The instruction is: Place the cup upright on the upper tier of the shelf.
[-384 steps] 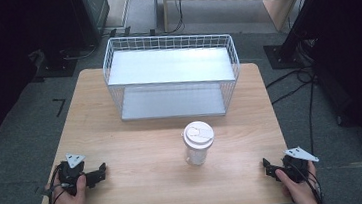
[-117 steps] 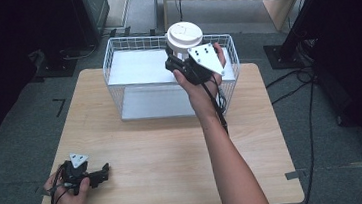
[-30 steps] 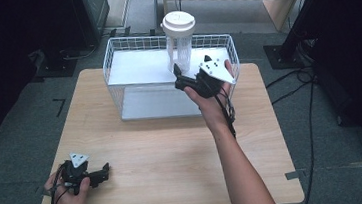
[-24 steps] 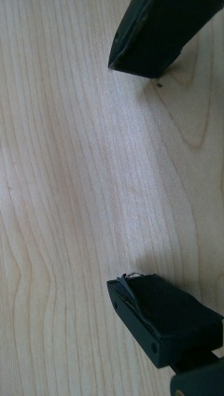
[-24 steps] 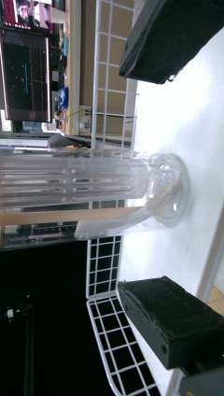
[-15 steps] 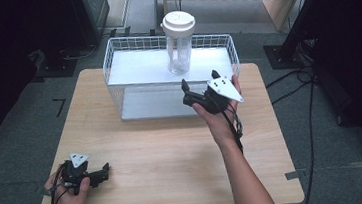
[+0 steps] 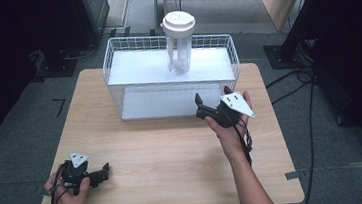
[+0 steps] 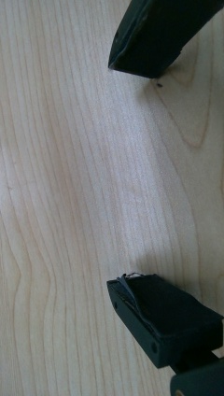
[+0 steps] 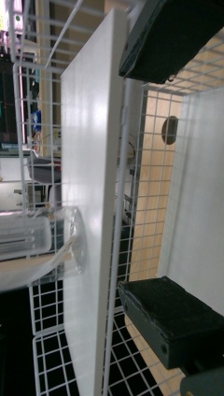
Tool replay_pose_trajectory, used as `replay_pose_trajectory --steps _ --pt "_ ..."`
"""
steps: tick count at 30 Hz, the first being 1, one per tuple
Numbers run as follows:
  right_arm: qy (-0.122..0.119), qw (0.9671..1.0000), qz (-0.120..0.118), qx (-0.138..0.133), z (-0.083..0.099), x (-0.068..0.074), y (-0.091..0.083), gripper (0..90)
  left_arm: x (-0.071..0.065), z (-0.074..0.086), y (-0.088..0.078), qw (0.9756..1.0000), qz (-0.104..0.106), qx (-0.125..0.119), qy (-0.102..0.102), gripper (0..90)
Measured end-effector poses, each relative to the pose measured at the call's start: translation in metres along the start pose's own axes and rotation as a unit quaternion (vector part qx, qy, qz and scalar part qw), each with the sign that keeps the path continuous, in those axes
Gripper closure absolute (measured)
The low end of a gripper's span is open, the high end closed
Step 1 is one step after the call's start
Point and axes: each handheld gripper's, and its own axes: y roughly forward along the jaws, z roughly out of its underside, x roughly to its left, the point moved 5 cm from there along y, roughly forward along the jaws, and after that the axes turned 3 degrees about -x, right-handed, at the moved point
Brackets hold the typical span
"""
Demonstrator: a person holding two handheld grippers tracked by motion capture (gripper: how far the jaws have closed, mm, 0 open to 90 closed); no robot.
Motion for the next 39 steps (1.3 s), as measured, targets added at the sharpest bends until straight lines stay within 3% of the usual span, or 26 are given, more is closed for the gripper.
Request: replay_pose_trajectory --steps 12,23,39 --pt "-0.011 0.9989 0.033 0.030 0.033 -0.030 -0.021 0.5 0.000 0.000 0.000 1.0000 0.001 0.001 0.000 0.0" --pt "-0.003 0.9964 0.066 0.053 0.057 -0.059 -0.045 0.5 0.000 0.000 0.000 1.0000 0.001 0.001 0.000 0.0" --pt "-0.008 0.9890 0.114 0.095 0.088 -0.102 -0.085 0.5 0.000 0.000 0.000 1.0000 0.001 0.001 0.000 0.0"
